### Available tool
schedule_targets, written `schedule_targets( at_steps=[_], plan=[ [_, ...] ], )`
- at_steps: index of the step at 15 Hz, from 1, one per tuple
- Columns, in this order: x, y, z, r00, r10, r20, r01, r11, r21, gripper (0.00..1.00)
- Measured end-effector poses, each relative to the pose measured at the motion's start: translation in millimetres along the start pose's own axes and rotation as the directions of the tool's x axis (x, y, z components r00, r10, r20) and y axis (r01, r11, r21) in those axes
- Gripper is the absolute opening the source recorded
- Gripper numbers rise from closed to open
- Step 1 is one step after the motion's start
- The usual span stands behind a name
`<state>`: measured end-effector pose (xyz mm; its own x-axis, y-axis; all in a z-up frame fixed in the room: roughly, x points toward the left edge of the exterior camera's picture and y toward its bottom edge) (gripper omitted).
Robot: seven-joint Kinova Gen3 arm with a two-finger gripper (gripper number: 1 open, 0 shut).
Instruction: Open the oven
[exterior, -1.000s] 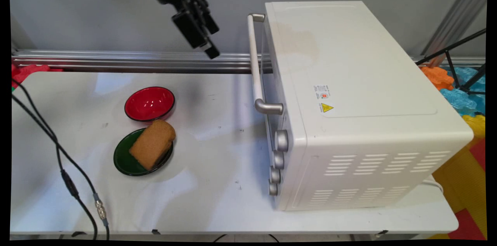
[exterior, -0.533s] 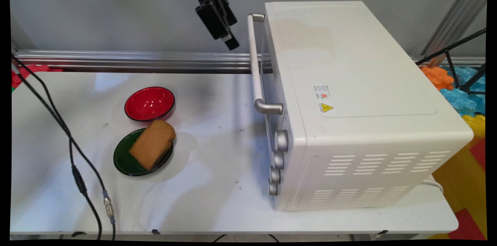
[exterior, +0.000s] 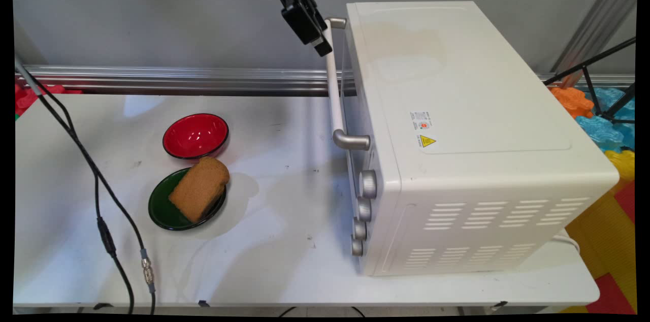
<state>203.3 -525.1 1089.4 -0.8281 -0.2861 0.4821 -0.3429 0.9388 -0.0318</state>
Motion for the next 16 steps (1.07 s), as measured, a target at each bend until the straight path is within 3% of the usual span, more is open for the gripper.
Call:
schedule_targets(
  at_steps=[7,16],
  plan=[
    [-2,-5,16,1.0,0.029,-0.011,-0.029,1.0,-0.001,0.0],
    [-8,-10,49,0.999,0.009,-0.042,-0.01,1.0,-0.025,0.0]
  ],
)
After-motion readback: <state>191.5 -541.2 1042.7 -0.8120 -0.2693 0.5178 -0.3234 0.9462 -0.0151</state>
